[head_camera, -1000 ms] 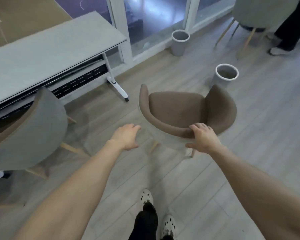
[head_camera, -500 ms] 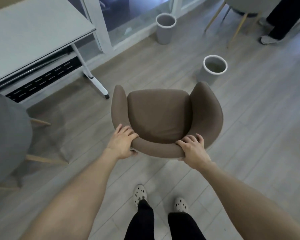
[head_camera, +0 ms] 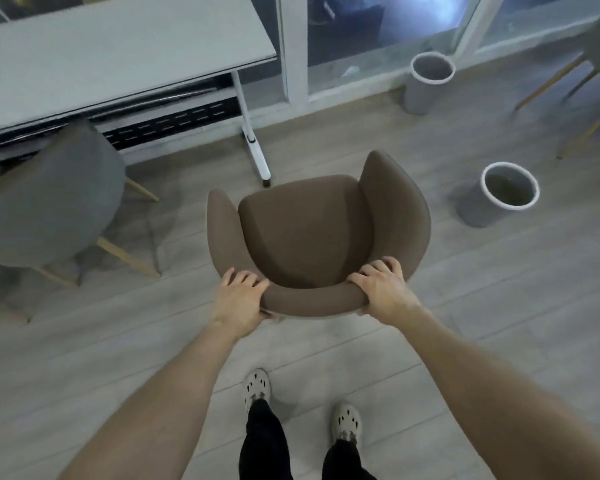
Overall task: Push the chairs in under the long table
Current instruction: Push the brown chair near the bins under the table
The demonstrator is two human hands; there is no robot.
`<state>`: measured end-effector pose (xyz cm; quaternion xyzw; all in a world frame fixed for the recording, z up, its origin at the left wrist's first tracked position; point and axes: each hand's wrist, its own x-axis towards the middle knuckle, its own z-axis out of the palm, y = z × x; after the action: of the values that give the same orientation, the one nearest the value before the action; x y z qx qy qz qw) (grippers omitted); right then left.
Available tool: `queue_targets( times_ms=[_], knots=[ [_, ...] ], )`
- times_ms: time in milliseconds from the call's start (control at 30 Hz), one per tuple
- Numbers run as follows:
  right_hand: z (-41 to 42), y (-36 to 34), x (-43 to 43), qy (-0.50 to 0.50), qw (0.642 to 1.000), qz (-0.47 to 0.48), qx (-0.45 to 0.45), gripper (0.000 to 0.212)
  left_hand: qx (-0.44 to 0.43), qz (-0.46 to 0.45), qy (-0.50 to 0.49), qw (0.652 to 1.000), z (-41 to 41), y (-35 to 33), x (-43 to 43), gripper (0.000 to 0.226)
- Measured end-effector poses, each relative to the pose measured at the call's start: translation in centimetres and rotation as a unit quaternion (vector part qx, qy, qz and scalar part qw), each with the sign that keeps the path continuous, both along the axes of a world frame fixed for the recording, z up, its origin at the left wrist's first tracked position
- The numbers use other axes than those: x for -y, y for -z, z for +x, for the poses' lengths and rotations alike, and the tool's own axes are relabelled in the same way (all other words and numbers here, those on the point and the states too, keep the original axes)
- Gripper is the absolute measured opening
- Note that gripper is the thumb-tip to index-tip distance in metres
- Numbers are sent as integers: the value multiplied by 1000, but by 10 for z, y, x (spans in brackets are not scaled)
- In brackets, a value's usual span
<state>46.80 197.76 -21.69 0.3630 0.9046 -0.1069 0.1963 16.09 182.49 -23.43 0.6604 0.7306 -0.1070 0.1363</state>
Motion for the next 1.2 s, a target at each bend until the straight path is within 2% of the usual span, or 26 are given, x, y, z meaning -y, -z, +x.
queue_targets(
  times_ms=[200,600,900,1200],
  knots=[
    [-48,-4,-63,-61,998,11,-6,73,0,-10,-83,997,-25,11,-23,79],
    [-163,-4,-228,-93,995,19,-1,74,33,18,-119,992,-129,17,-163,71],
    [-259,-4,-339,-119,993,24,-9,70,43,26,-138,989,-215,14,-262,71],
    [-326,-7,-434,-153,988,24,-3,72,45,21,-174,983,-265,9,-346,75]
  ],
)
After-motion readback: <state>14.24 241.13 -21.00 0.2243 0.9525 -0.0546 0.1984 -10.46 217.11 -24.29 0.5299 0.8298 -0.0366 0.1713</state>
